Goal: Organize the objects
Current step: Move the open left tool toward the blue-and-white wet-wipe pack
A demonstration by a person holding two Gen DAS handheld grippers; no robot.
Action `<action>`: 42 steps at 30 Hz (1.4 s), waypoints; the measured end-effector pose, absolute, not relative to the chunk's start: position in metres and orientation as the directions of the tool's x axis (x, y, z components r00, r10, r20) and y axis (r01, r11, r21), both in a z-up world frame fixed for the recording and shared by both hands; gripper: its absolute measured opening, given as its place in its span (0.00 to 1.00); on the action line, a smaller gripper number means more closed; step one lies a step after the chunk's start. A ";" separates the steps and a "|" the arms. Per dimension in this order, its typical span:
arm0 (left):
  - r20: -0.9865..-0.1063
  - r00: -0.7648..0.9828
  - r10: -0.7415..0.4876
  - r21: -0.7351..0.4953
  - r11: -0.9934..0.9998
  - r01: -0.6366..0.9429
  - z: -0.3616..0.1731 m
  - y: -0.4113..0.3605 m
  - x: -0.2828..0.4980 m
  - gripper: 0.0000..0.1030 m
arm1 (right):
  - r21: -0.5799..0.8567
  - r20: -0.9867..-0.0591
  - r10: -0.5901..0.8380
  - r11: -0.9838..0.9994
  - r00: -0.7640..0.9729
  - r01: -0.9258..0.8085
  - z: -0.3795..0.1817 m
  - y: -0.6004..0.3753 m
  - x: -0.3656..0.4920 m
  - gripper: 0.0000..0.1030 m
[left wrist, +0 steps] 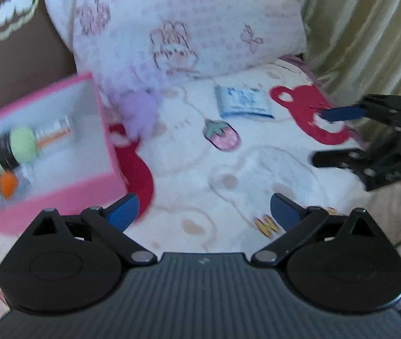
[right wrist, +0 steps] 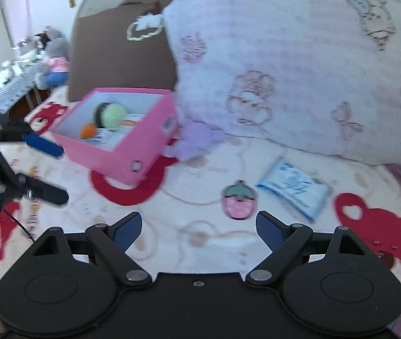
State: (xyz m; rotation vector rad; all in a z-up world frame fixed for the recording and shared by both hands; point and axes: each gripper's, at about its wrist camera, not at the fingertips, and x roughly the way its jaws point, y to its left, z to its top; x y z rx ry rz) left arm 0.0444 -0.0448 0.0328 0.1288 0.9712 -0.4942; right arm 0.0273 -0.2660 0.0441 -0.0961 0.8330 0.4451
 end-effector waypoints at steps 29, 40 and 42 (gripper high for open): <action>-0.711 0.538 -0.453 -0.244 0.876 0.416 -0.038 -0.106 0.128 0.97 | 0.311 -0.687 0.263 0.949 0.678 -0.053 -0.033 -0.360 0.106 0.88; -0.672 0.556 -0.489 -0.373 0.872 0.317 -0.080 -0.102 0.148 0.95 | 0.261 -0.638 0.161 0.965 0.753 0.015 -0.083 -0.348 0.113 0.88; -0.667 0.564 -0.487 -0.372 0.873 0.314 -0.086 -0.108 0.153 0.95 | 0.226 -0.622 0.129 0.974 0.772 0.020 -0.093 -0.348 0.118 0.88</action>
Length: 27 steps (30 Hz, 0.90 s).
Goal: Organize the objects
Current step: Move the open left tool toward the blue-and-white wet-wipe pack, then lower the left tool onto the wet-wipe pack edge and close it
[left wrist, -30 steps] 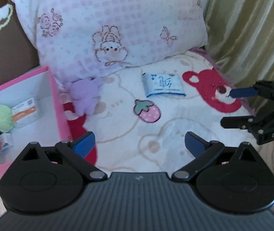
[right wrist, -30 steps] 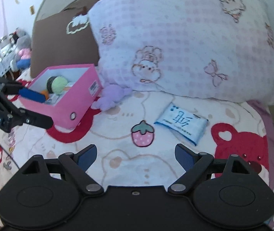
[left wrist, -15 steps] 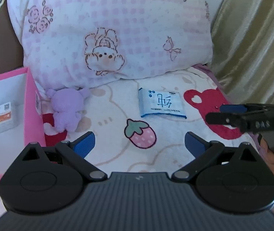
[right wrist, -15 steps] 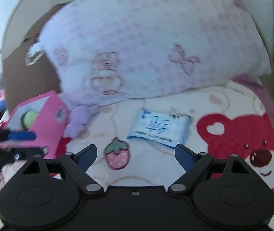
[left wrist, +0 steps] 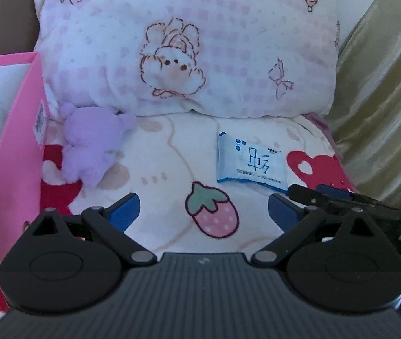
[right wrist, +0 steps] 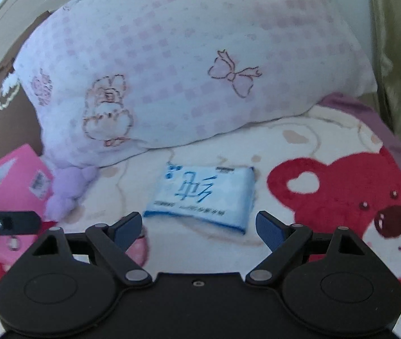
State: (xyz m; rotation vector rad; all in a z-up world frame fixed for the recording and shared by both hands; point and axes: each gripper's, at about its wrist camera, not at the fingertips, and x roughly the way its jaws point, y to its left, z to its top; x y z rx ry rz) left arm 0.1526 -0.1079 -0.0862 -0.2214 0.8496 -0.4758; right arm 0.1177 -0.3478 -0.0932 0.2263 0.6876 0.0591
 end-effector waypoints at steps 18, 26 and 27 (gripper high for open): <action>-0.672 0.516 -0.532 -0.382 0.845 0.374 -0.127 -0.185 0.217 0.61 | 0.197 -0.632 0.118 0.980 0.766 0.011 -0.128 -0.363 0.147 0.43; -0.693 0.524 -0.495 -0.320 0.863 0.391 -0.144 -0.203 0.225 0.56 | 0.208 -0.635 0.123 0.978 0.763 0.015 -0.128 -0.368 0.151 0.36; -0.692 0.530 -0.491 -0.314 0.865 0.391 -0.145 -0.205 0.227 0.55 | 0.229 -0.635 0.132 0.973 0.761 0.023 -0.129 -0.372 0.152 0.39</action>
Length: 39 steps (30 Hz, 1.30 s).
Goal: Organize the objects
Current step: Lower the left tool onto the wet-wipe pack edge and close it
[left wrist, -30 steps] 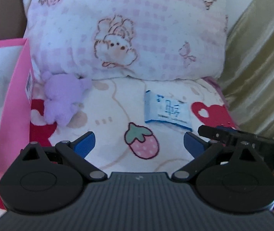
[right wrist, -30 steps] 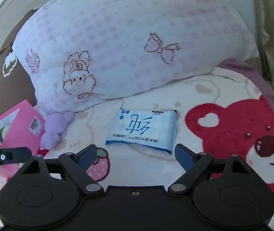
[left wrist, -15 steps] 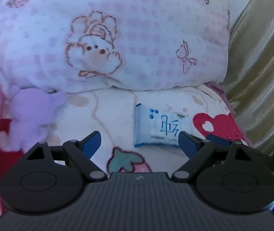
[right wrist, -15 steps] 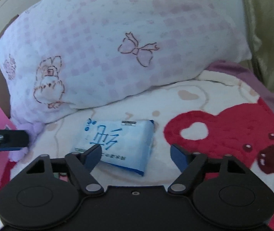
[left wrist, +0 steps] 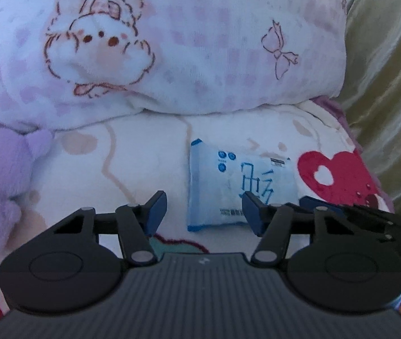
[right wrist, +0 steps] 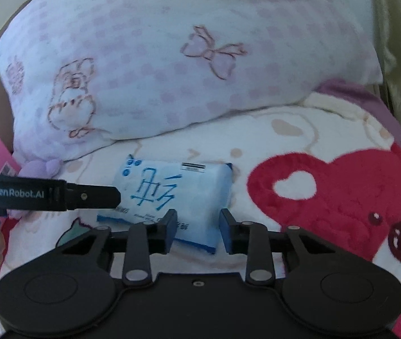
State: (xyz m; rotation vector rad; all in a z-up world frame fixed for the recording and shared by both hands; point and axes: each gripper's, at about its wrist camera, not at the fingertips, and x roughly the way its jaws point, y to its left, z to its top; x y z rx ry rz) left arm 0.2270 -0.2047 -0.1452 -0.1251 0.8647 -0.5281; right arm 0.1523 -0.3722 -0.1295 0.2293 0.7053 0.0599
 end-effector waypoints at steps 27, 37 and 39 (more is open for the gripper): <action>-0.738 0.420 -0.527 -0.454 0.850 0.269 -0.136 -0.181 0.195 0.31 | 0.345 -0.698 0.306 0.936 0.647 -0.070 -0.126 -0.368 0.131 0.41; -0.748 0.458 -0.480 -0.397 0.877 0.271 -0.146 -0.190 0.202 0.30 | 0.360 -0.695 0.303 0.932 0.653 -0.049 -0.135 -0.369 0.141 0.55; -0.726 0.450 -0.520 -0.445 0.854 0.268 -0.146 -0.190 0.201 0.30 | 0.325 -0.695 0.295 0.942 0.656 -0.079 -0.133 -0.364 0.140 0.53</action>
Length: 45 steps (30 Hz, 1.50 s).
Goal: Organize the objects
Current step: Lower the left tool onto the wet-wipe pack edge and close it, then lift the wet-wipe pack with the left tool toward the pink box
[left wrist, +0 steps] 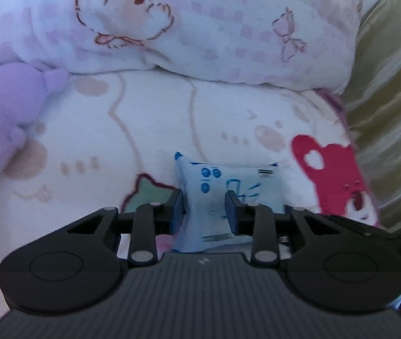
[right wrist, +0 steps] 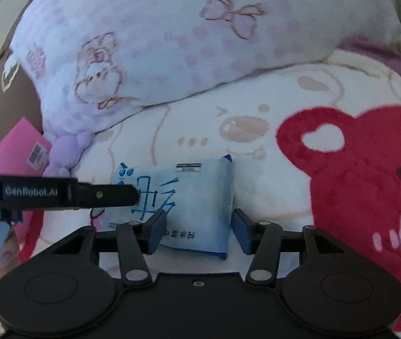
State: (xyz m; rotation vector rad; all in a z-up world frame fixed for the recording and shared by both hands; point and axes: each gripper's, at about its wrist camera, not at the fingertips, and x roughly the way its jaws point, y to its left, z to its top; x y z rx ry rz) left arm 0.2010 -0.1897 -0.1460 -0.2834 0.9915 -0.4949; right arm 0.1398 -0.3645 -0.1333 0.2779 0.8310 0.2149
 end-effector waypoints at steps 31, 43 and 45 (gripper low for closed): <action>-0.779 0.423 -0.463 -0.435 0.885 0.167 -0.138 -0.191 0.158 0.30 | 0.267 -0.699 0.325 0.945 0.637 -0.190 -0.126 -0.347 0.121 0.48; -0.809 0.459 -0.367 -0.351 0.928 0.124 -0.122 -0.174 0.128 0.30 | 0.262 -0.691 0.383 0.923 0.613 -0.282 -0.116 -0.317 0.101 0.52; -0.805 0.461 -0.372 -0.358 0.926 0.123 -0.120 -0.170 0.124 0.30 | 0.262 -0.686 0.391 0.919 0.613 -0.294 -0.114 -0.316 0.099 0.53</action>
